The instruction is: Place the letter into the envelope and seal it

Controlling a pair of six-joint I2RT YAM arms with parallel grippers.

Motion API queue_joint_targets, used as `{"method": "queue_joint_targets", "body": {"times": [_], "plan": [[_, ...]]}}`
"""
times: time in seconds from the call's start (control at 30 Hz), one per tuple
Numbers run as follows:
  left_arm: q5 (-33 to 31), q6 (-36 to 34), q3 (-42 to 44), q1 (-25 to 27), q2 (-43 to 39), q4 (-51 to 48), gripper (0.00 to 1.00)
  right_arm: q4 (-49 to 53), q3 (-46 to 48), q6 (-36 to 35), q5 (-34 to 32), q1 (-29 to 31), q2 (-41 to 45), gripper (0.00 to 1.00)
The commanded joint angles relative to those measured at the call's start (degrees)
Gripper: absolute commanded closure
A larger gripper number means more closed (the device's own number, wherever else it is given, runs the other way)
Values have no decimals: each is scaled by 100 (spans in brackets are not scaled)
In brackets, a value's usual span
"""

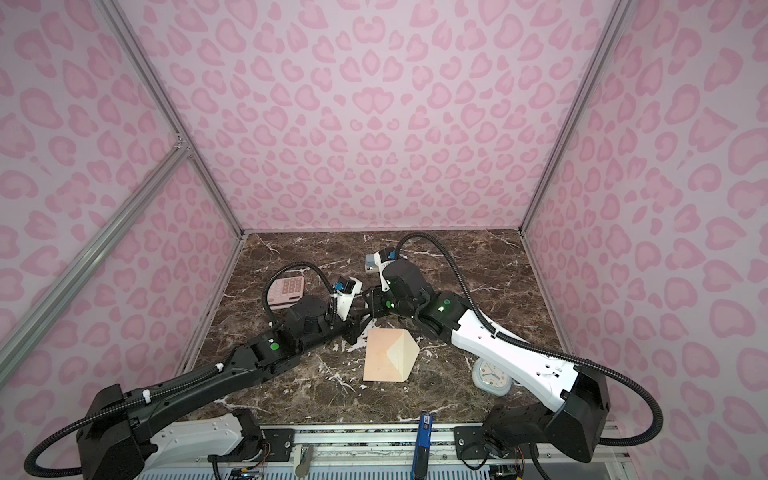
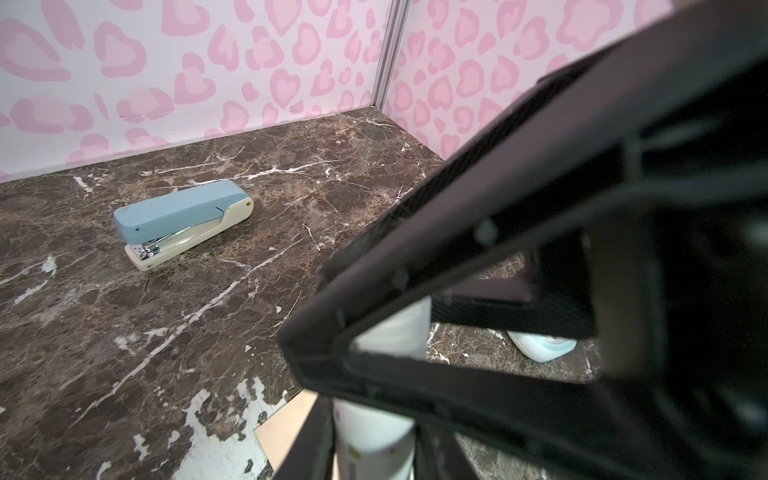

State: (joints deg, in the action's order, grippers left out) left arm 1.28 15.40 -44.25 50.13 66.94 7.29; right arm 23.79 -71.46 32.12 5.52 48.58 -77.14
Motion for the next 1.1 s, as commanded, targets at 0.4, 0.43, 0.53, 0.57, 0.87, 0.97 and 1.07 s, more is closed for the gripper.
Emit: {"method": "queue_joint_targets", "body": {"times": [0.4,0.43,0.53,0.57,0.87,0.97,1.07], "plan": [[-55,-17,106,32,34,-596,96,-358,-372,-6,270,-344,-88,84],[-44,-14,101,46,43,-600,96,-350,-394,-6,285,-350,-94,85],[-27,-11,66,72,96,-631,96,-302,-496,-18,361,-431,-130,85],[-23,-13,50,83,113,-649,96,-289,-538,-21,381,-445,-146,85],[-48,-16,-5,111,160,-727,96,-113,-890,-203,341,-481,-350,86],[-55,5,-7,113,154,-735,96,-21,-1042,-295,283,-481,-449,86],[-74,23,28,111,69,-725,96,58,-1161,-361,188,-489,-511,86]]}}
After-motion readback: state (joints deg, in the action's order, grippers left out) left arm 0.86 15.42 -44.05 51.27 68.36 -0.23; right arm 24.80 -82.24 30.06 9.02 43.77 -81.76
